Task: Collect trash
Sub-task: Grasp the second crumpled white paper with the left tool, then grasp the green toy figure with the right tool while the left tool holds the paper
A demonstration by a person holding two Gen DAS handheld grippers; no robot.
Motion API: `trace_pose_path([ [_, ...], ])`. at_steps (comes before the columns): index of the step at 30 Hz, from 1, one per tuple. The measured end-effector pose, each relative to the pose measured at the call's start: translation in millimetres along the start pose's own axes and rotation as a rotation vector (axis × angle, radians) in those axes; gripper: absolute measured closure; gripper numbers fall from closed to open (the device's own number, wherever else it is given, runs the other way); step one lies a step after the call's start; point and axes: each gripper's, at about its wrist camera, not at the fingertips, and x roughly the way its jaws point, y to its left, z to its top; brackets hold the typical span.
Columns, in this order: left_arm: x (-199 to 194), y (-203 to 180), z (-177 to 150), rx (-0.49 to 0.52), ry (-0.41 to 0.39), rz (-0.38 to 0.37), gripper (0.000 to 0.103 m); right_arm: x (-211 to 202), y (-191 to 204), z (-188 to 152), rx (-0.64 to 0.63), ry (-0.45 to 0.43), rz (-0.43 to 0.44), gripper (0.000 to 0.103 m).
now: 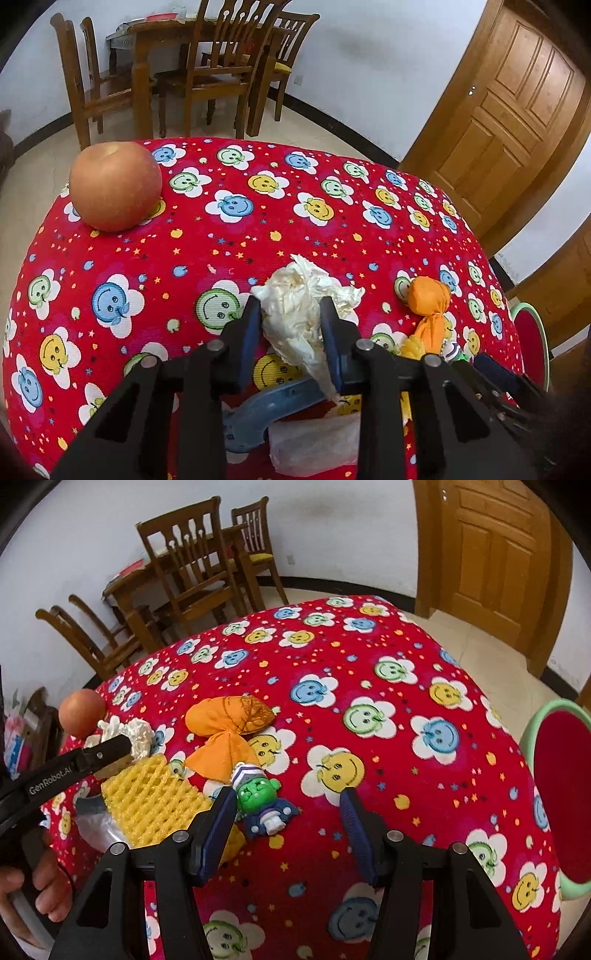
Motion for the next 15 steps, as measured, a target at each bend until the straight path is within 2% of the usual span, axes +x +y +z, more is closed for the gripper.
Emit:
trace_pose_path([
  [2, 0.5, 0.6, -0.3, -0.003, 0.0, -0.001, 0.071, 2.1, 3.3, 0.2, -0.014, -0.002, -0.006, 0.045],
  [8, 0.2, 2.6, -0.6, -0.008, 0.0, -0.003, 0.071, 5.8, 14.8, -3.1, -0.078, -0.007, -0.029, 0.059],
  [10, 0.1, 2.7, -0.6, -0.008, 0.0, -0.003, 0.071, 6.1, 18.2, -4.5, -0.099, -0.009, -0.027, 0.073],
  [11, 0.1, 2.8, -0.6, -0.007, 0.0, -0.003, 0.071, 5.9, 18.4, -4.5, -0.101, -0.01, -0.023, 0.076],
  [15, 0.1, 2.6, -0.7, -0.008, -0.001, -0.004, 0.071, 3.6, 13.8, -3.9, -0.081, -0.008, 0.0, 0.078],
])
